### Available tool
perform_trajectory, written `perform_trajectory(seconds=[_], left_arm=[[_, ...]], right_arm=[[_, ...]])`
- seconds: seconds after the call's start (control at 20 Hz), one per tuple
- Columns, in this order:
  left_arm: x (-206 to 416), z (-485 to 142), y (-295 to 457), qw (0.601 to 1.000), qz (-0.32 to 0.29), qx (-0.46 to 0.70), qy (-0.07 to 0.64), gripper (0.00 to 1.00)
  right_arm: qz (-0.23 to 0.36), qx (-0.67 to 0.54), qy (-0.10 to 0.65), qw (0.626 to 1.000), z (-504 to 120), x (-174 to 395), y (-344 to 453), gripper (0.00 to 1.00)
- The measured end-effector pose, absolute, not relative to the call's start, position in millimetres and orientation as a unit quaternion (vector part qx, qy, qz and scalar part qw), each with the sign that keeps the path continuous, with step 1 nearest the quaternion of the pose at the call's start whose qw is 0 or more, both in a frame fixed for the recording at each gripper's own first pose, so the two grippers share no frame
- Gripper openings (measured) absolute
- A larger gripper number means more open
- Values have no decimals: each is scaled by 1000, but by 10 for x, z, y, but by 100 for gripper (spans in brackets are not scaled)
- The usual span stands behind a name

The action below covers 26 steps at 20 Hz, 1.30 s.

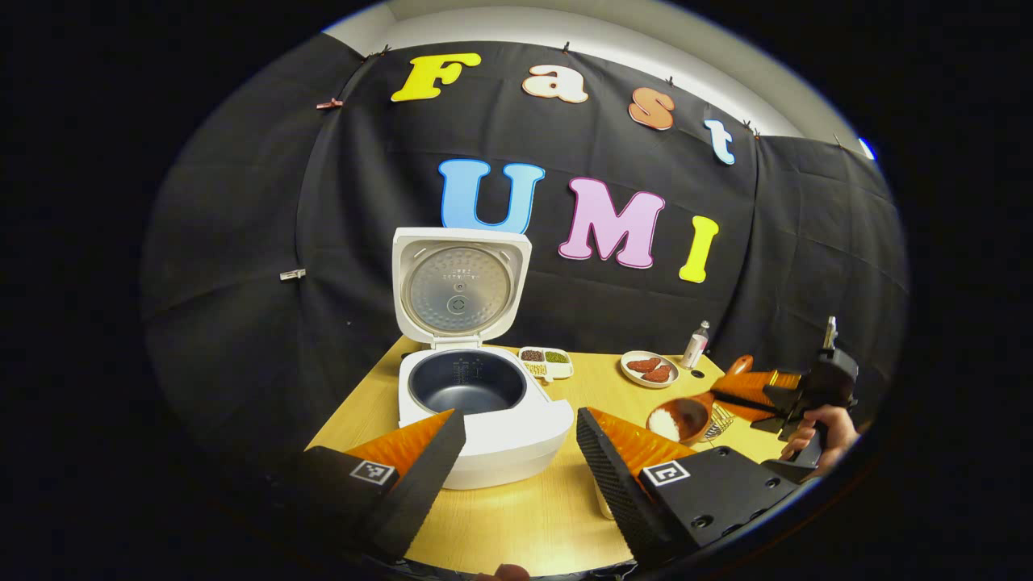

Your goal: Close the left gripper, press the button to open the rice cooker; take a wooden spoon from the chopstick holder with the right hand, scoop a spoonful of rice and pour it into the rice cooker, then put the wooden spoon back into the chopstick holder.

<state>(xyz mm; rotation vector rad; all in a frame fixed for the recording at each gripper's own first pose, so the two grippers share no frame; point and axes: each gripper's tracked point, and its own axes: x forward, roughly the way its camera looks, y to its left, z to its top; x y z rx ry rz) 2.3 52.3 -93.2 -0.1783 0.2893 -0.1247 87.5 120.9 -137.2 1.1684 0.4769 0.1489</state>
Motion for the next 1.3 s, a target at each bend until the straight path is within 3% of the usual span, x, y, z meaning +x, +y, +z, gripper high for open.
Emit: perform_trajectory(seconds=[0.2, 0.25, 0.3, 0.75, 1.3], left_arm=[[52, -963, 582, 983, -60, -93, 145, 95], [53, -969, 599, 983, -59, -94, 145, 95], [63, -975, 607, 983, -59, -94, 145, 95], [60, -1037, 745, 982, -62, -92, 152, 95], [109, -1073, 862, 980, -59, -101, 158, 95]], right_arm=[[94, 534, 210, 813, -1027, 1115, 1522, 10], [100, 531, 208, 815, -966, 1182, 1636, 14], [106, 532, 207, 815, -915, 1245, 1732, 10], [153, 525, 207, 811, -598, 1717, 2783, 10], [159, 384, 221, 882, -960, 2162, 3600, 10]])
